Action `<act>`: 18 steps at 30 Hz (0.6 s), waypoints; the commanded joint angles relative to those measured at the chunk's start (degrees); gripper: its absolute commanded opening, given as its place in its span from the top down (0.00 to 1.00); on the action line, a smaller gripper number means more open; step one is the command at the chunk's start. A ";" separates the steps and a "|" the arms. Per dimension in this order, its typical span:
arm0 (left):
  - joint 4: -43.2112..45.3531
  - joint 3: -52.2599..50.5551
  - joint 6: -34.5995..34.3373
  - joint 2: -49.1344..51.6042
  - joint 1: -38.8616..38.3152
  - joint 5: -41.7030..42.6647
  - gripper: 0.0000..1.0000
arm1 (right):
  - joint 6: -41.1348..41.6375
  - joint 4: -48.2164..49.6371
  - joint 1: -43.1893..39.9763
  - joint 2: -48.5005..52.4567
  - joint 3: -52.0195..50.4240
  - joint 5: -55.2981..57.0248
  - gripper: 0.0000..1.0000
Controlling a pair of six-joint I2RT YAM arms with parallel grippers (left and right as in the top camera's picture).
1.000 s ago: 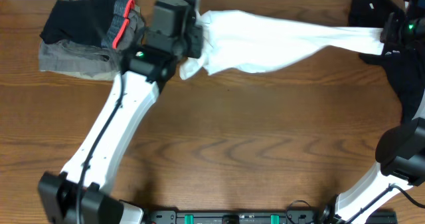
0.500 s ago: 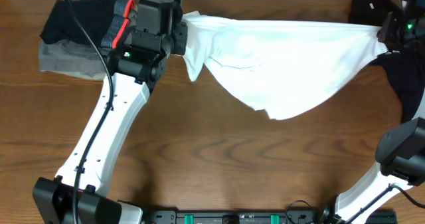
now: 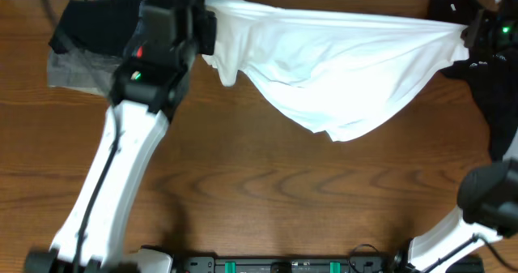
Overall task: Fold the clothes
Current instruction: 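Pull the shirt leftward with the left gripper, lifting it taut against right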
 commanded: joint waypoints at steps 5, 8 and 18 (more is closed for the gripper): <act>1.16 2.38 3.37 -15.74 2.05 -5.29 0.94 | -0.37 -1.31 -0.85 -15.56 0.57 3.82 0.99; 0.50 2.38 4.07 -21.49 2.05 -5.27 0.94 | -0.39 -2.64 -0.85 -20.72 0.57 4.46 0.99; -2.49 2.38 5.07 -36.44 2.05 -5.27 0.94 | -0.37 -7.21 -0.85 -32.54 0.57 6.69 0.99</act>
